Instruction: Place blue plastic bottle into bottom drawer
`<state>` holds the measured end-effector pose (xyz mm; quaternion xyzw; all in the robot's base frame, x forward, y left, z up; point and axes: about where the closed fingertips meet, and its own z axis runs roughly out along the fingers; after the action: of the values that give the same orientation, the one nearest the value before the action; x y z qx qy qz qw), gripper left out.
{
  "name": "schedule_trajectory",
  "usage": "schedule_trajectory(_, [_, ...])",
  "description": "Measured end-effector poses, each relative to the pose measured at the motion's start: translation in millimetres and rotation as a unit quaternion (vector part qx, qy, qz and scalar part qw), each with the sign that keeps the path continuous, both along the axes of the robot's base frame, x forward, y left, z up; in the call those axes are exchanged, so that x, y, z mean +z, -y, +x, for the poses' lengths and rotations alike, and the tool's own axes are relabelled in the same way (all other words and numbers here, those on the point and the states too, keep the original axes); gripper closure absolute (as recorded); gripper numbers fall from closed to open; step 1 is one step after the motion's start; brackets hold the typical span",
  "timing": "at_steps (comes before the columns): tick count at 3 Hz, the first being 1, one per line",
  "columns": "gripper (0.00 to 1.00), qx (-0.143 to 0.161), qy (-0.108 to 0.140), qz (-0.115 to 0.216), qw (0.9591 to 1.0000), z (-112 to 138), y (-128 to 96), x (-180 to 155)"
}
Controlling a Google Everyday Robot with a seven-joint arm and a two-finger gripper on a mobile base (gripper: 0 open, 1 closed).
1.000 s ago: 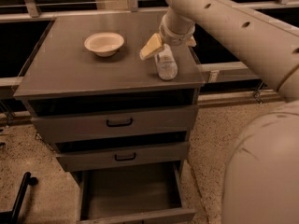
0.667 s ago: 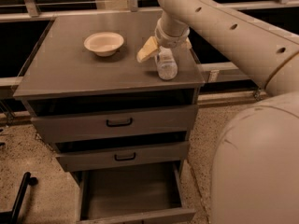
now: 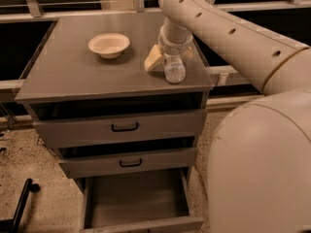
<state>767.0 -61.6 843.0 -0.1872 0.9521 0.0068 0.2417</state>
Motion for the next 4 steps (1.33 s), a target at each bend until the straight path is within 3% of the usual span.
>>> schedule_trajectory(2, [0.79,0.003,0.0,0.001,1.0,-0.3,-0.4,-0.3])
schedule_trajectory(3, [1.0,0.006,0.0,0.002,1.0,-0.7,-0.9,-0.4])
schedule_trajectory(4, [1.0,0.04,0.023,0.018,0.9988,-3.2,7.9,10.6])
